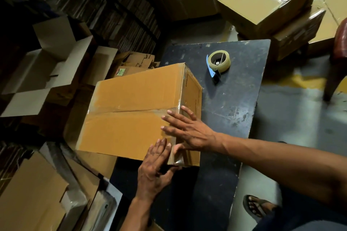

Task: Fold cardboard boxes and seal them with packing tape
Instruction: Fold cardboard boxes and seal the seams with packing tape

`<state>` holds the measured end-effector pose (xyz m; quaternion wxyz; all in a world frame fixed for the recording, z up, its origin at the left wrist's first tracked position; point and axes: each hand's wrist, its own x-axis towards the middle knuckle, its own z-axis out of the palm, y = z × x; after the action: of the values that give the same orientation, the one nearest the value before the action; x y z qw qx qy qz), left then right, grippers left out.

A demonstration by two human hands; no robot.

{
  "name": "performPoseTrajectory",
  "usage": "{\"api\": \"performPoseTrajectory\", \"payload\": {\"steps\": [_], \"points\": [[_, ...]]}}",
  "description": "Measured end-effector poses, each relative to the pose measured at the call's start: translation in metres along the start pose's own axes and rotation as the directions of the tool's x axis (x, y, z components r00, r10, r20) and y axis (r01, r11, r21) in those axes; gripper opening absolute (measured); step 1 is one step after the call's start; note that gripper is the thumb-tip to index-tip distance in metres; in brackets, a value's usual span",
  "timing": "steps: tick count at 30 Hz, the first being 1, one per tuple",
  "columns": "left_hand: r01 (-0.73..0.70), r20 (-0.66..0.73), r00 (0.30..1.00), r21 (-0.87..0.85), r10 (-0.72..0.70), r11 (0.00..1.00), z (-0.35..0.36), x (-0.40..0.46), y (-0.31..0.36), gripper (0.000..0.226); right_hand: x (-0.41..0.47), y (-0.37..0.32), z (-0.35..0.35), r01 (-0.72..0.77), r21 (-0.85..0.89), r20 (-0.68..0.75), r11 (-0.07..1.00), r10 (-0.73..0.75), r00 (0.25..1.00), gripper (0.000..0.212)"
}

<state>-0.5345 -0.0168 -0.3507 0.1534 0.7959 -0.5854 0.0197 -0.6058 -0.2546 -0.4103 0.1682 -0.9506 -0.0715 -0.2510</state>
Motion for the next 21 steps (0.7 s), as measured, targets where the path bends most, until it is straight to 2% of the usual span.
{"api": "performPoseTrajectory", "payload": {"steps": [2,7,11,16,19,21], "points": [[0.007,-0.002,1.0,-0.005,-0.007,1.0,-0.001,0.001,0.0,0.075,-0.007,0.011,0.006,0.038,-0.012,0.02,0.999,-0.038,0.999,0.084],[0.025,0.001,1.0,-0.028,-0.025,0.999,-0.002,0.001,0.0,0.078,-0.011,0.032,-0.012,0.145,-0.091,0.164,0.985,-0.129,0.978,0.101],[0.06,0.007,0.998,-0.02,-0.06,0.998,0.0,0.0,-0.002,0.076,-0.002,0.015,-0.019,0.04,-0.017,0.067,0.999,-0.038,0.997,0.095],[0.061,0.006,0.998,-0.052,-0.061,0.997,-0.003,0.0,-0.002,0.078,-0.004,0.001,0.002,0.088,0.005,0.042,0.996,-0.088,0.995,0.096],[0.056,-0.01,0.998,-0.061,-0.056,0.997,-0.003,0.003,0.001,0.08,-0.007,0.016,-0.005,0.172,-0.036,0.127,0.984,-0.166,0.978,0.109],[0.058,-0.018,0.998,-0.068,-0.059,0.996,-0.003,0.004,0.002,0.08,-0.006,0.021,-0.015,0.174,-0.005,0.177,0.985,-0.171,0.969,0.107]]}}
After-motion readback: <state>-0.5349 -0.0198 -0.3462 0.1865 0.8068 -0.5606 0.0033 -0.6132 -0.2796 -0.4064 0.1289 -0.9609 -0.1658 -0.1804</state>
